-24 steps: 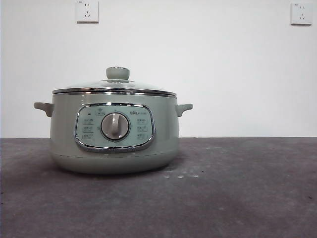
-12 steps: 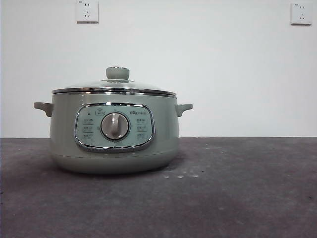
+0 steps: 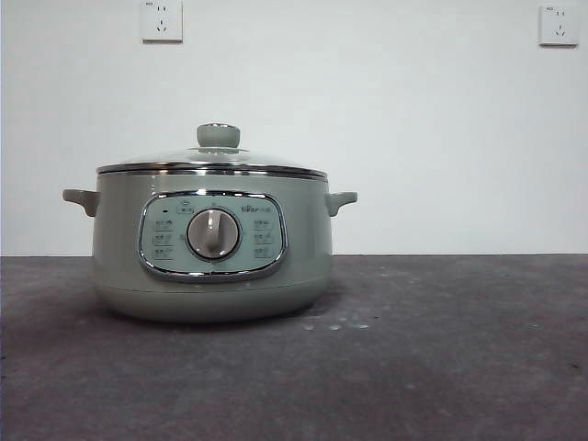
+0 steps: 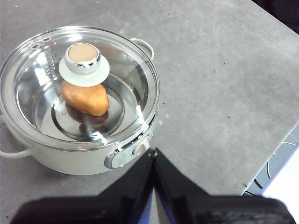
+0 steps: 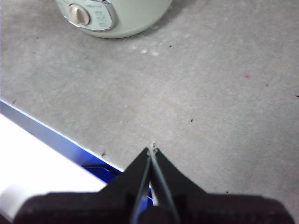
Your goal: Pick up the potato,open the lid,put the potato in the pot,close the lid
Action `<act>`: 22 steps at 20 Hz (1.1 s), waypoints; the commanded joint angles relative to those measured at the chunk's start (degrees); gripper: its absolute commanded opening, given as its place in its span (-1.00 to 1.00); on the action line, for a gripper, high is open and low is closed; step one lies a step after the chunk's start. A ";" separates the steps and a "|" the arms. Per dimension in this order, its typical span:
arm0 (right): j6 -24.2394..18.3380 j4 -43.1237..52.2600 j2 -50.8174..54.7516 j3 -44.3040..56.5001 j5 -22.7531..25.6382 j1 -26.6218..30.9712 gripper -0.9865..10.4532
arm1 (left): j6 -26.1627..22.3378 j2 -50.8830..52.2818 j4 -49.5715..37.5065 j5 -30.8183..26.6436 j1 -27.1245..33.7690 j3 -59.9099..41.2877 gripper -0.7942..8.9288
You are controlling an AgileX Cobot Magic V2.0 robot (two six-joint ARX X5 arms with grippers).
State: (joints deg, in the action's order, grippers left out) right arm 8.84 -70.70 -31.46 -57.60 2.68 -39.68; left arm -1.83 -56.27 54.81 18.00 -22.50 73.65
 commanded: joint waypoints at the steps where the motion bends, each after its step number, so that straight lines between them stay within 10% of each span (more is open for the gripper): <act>1: 0.61 0.24 0.17 0.50 0.63 -0.07 -0.83 | 0.11 0.00 -0.39 0.13 0.17 0.00 -0.84; 10: 0.61 0.24 0.17 0.48 0.85 -0.07 -0.83 | -2.99 -0.24 -3.02 -3.61 1.03 0.00 -0.84; 15: 0.61 0.20 0.17 0.48 0.85 -0.04 -0.83 | -8.52 3.72 -11.96 -8.57 11.32 -0.63 -0.84; 22: 0.59 0.22 0.17 0.48 0.98 -0.04 -0.83 | -9.60 22.29 -36.76 -12.83 22.58 -27.65 -0.84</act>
State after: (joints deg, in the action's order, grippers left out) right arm 8.84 -70.70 -31.46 -57.60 3.44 -39.68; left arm -10.61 -33.91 18.26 5.26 -0.05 48.21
